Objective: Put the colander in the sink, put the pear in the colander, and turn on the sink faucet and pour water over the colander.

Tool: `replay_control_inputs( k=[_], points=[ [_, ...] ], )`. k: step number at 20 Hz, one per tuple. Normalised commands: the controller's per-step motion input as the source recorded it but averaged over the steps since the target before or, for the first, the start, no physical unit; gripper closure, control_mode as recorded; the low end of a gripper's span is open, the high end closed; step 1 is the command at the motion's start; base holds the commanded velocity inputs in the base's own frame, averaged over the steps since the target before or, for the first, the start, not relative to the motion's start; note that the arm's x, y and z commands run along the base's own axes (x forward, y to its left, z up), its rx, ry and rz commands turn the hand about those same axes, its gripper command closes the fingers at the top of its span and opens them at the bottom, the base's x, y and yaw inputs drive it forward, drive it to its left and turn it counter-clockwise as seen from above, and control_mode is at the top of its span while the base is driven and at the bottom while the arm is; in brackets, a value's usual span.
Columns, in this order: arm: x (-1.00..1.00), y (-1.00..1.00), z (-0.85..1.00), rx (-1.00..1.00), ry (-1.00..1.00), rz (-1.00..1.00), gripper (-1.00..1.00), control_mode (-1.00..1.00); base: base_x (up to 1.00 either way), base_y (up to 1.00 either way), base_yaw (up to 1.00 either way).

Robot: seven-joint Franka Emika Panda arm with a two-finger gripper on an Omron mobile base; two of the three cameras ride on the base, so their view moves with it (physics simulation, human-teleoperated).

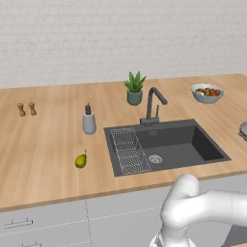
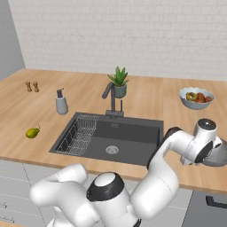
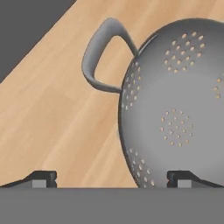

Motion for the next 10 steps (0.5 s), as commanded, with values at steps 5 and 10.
replay_control_inputs(
  k=[5,10],
  points=[
    [0.46,-0.35,0.00,0.00,0.00,0.08,-1.00,-1.00,0.00,0.00,0.00],
    [0.42,-0.33,-0.03,0.00,0.01,0.06,-1.00,-1.00,0.00,0.00,0.00]
  ],
)
